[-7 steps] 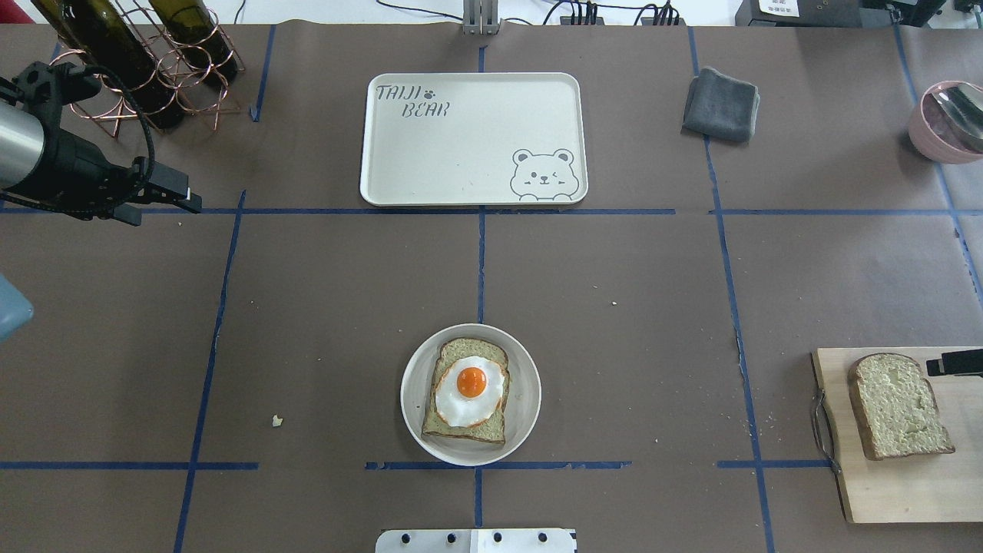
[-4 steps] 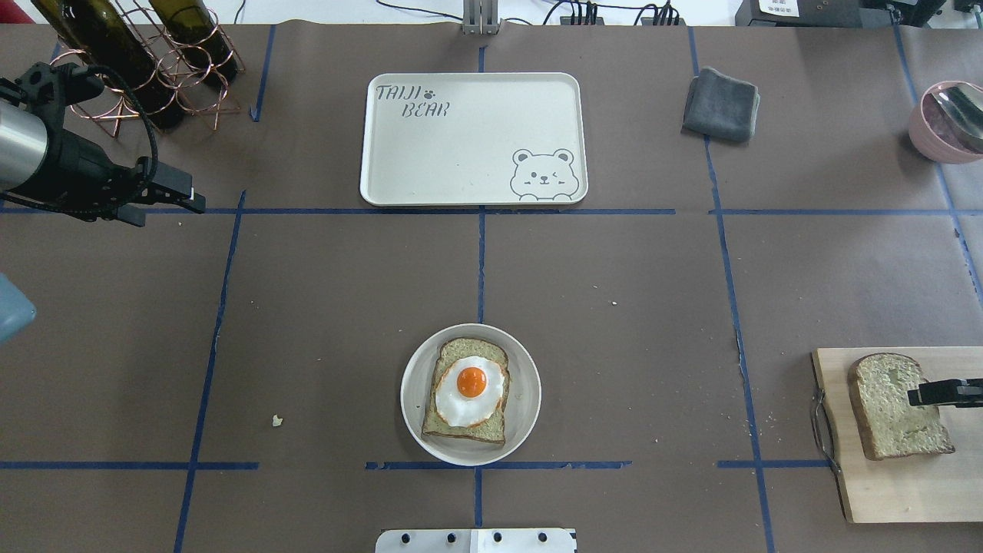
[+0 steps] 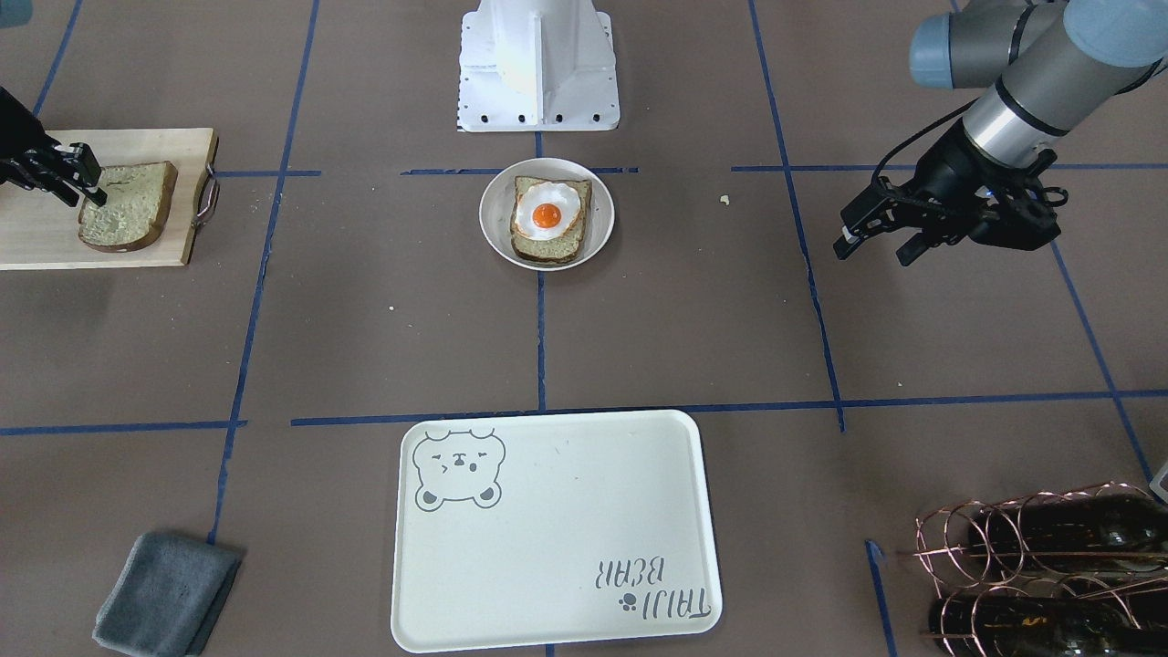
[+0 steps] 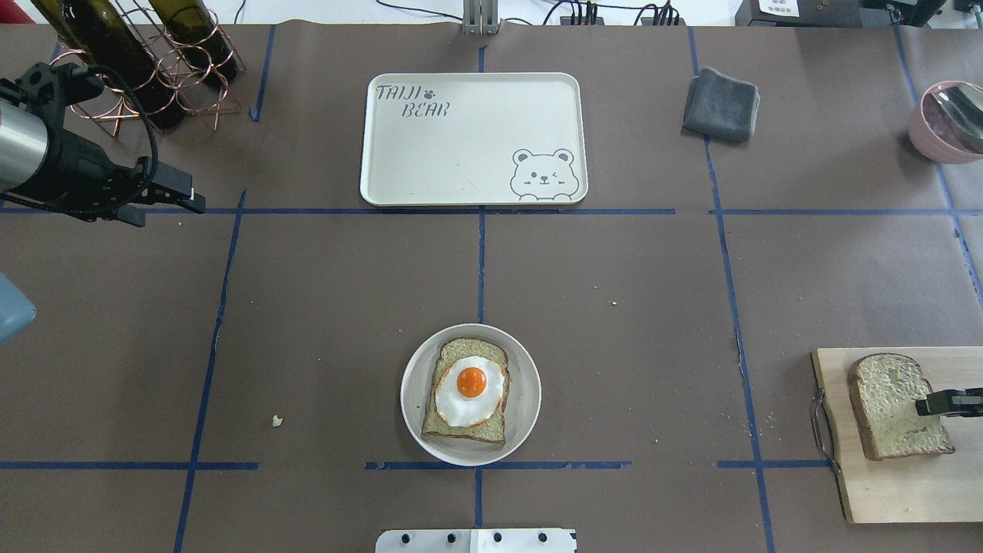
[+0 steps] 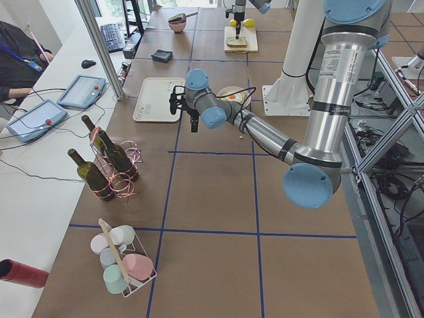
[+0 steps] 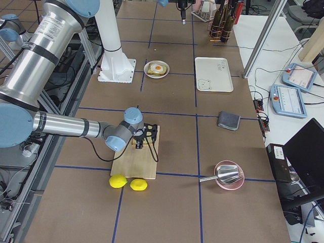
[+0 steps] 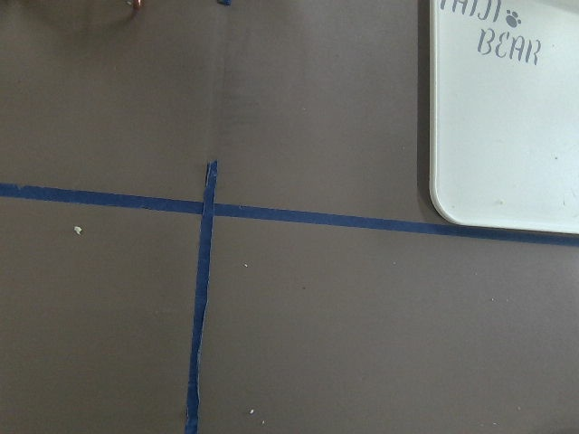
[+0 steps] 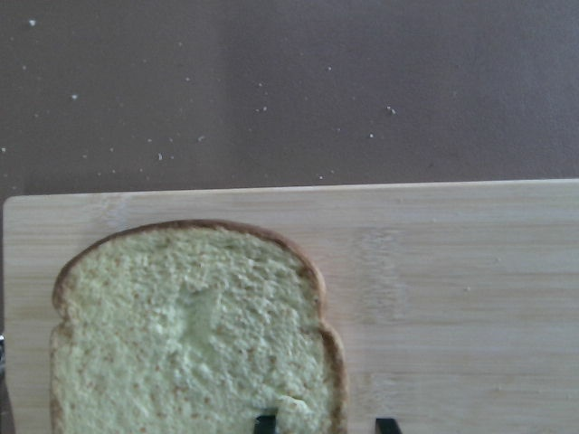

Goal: Make sandwich and place on tray
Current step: 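Lower the right gripper and grasp the edge of the bread slice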

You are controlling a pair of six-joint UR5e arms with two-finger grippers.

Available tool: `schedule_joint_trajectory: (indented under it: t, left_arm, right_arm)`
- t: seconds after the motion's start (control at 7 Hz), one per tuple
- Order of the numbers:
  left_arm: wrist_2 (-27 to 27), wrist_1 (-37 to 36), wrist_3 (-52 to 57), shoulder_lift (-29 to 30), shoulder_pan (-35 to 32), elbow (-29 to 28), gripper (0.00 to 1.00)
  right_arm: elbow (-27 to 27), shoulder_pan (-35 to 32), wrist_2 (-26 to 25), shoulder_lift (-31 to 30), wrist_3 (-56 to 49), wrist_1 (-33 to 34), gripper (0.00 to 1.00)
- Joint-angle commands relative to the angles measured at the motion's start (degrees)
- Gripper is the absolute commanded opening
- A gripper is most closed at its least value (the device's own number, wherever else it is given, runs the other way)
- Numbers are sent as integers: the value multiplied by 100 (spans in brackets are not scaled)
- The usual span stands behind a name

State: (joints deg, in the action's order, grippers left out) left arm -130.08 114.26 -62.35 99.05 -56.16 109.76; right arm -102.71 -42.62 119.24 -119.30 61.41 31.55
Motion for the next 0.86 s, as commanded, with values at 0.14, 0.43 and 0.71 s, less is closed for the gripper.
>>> schedule_joint_trajectory:
  t: [0.14,0.43,0.71]
  left_arm:
    - [0,0,3,0,0,2,100]
    - [0,0,3,0,0,2,100]
    - [0,0,-6,0,0,-16,100]
  right_arm:
    - [32,79,-6,-6,-7,0,51]
    - [32,79,-6,-6,-7,0,44]
    - [32,70,-6,3,-76,0,0]
